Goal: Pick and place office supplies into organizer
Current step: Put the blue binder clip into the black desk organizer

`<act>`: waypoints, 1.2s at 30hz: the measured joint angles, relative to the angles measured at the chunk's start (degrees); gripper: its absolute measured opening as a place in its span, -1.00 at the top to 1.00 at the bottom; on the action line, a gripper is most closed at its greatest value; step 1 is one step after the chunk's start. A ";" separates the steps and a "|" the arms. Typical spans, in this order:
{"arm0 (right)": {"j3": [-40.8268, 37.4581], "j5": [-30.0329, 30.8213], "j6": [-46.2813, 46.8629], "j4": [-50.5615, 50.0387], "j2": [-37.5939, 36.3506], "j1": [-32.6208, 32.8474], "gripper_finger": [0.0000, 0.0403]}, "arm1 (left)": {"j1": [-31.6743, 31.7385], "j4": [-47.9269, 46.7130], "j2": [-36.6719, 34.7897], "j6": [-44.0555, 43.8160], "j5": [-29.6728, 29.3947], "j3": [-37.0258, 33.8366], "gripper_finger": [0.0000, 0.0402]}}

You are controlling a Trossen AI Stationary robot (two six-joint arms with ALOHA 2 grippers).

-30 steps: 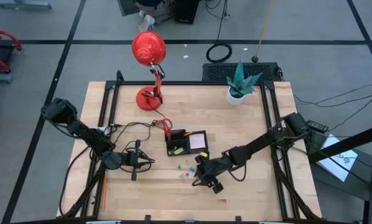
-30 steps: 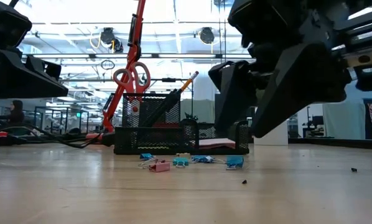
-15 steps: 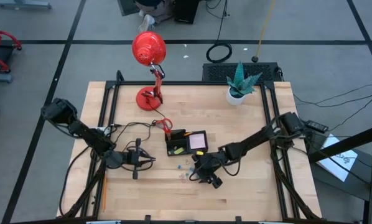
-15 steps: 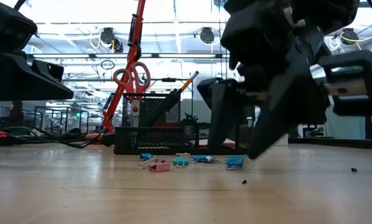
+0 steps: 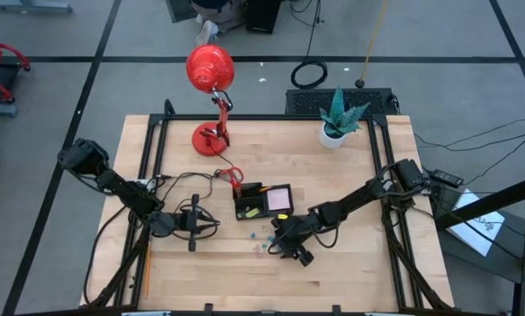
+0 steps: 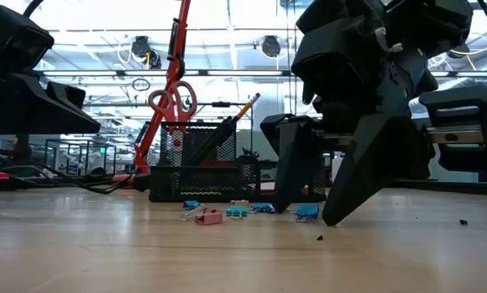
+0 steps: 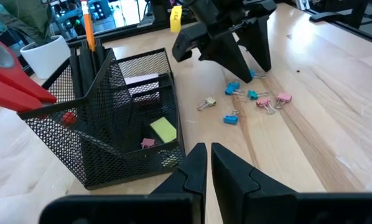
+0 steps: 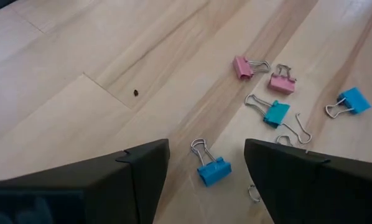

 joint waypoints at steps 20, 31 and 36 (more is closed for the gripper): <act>-2.94 0.82 4.45 1.98 0.07 0.09 0.54 | 0.00 0.04 0.00 -0.90 0.12 0.00 0.85; -3.16 1.42 8.72 5.76 -1.11 0.17 0.70 | 0.00 0.04 0.00 -1.63 0.17 0.00 0.85; -3.31 2.78 9.73 6.00 -3.14 0.18 0.64 | 0.00 -0.23 0.00 -2.72 0.17 0.00 0.85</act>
